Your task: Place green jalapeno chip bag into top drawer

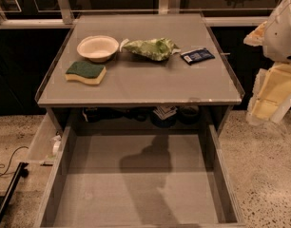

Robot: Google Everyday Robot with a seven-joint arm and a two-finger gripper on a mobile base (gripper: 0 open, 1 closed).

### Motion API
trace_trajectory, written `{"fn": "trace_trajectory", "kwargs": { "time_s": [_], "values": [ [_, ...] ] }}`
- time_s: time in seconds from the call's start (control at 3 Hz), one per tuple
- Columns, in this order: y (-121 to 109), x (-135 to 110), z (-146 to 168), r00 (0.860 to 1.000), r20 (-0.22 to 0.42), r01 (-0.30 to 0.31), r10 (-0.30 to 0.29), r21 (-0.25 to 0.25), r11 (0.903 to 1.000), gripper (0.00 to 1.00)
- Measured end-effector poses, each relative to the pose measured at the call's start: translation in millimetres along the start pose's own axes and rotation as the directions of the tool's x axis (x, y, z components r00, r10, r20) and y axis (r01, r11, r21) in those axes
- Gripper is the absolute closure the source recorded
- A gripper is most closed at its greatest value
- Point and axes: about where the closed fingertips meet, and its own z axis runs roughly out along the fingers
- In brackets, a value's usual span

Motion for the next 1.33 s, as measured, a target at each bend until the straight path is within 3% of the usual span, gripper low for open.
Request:
{"fn": "trace_trajectory", "kwargs": {
  "time_s": [0.33, 0.67, 1.0, 1.33],
  "values": [
    [-0.7, -0.6, -0.4, 1.0, 0.002, 0.002, -0.002, 0.003, 1.0, 0.0],
    [-54.1, 0.3, 29.6, 0.999, 0.038, -0.015, 0.015, 0.008, 0.9998, 0.0],
    [-54.2, 0.2, 29.7, 0.999, 0.038, -0.015, 0.015, 0.008, 0.9998, 0.0],
    [-65.5, -17.8, 40.5, 0.994, 0.104, -0.014, 0.012, 0.01, 0.9999, 0.0]
  ]
}}
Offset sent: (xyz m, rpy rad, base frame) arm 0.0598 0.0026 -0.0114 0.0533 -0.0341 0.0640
